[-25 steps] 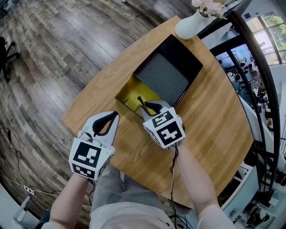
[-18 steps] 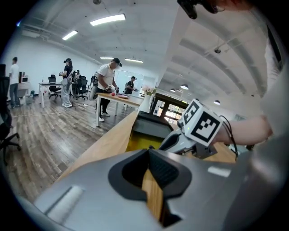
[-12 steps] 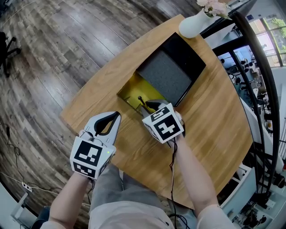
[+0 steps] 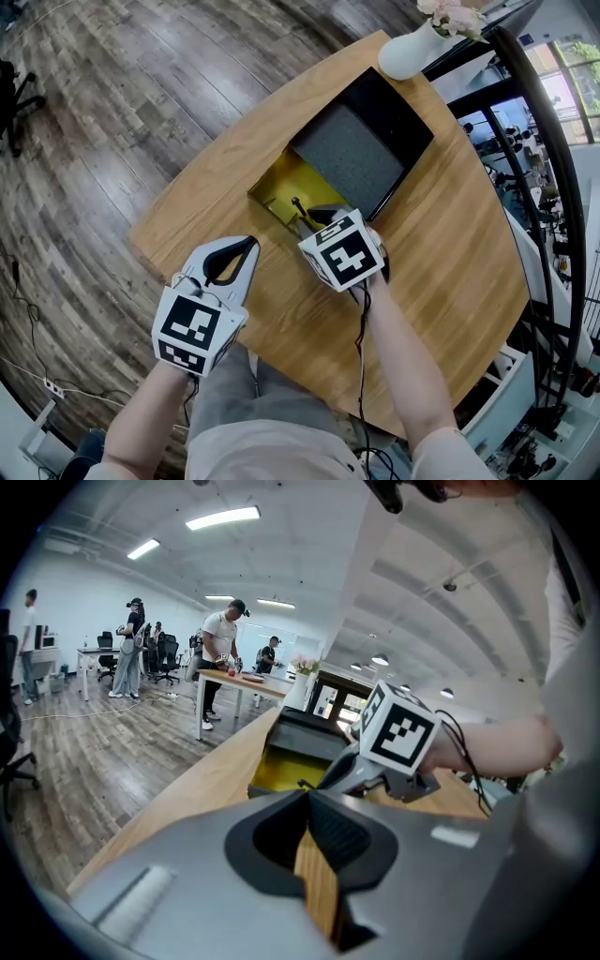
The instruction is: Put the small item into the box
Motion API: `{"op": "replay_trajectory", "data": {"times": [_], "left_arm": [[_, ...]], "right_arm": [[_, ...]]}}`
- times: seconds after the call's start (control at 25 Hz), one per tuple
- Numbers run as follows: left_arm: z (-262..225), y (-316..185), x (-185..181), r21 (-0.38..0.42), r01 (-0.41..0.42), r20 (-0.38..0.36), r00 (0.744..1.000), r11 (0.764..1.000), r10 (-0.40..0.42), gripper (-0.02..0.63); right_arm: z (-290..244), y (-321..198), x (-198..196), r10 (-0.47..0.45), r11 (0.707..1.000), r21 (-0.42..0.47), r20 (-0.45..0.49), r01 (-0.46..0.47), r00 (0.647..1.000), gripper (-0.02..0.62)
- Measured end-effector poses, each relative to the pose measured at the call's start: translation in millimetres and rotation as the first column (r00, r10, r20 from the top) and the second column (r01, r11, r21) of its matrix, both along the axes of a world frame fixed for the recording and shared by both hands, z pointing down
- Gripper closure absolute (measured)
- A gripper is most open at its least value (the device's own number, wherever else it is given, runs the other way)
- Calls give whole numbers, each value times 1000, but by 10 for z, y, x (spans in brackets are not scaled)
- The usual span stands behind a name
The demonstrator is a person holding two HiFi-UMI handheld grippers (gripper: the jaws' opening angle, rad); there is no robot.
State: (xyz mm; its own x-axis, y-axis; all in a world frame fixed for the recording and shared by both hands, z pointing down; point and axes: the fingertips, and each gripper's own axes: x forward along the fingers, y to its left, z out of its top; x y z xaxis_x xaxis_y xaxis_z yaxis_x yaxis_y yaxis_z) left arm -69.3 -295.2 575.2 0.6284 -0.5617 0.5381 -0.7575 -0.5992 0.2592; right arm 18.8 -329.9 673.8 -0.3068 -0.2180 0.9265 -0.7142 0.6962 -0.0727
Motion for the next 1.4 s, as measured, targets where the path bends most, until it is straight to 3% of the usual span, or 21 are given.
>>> {"op": "replay_trajectory", "data": {"times": [0.76, 1.04, 1.4], "left_arm": [[-259, 72, -78, 41, 10, 33, 999, 999, -11, 603], [-581, 116, -60, 99, -13, 63, 998, 995, 7, 603], [-1301, 196, -84, 200, 17, 38, 999, 980, -25, 603]], "right_arm": [[-288, 25, 21, 58, 996, 65, 82, -63, 995, 506], [-797, 30, 45, 69, 985, 150, 116, -86, 991, 520], [-1755, 146, 168, 81, 944, 301, 197, -139, 977, 540]]}}
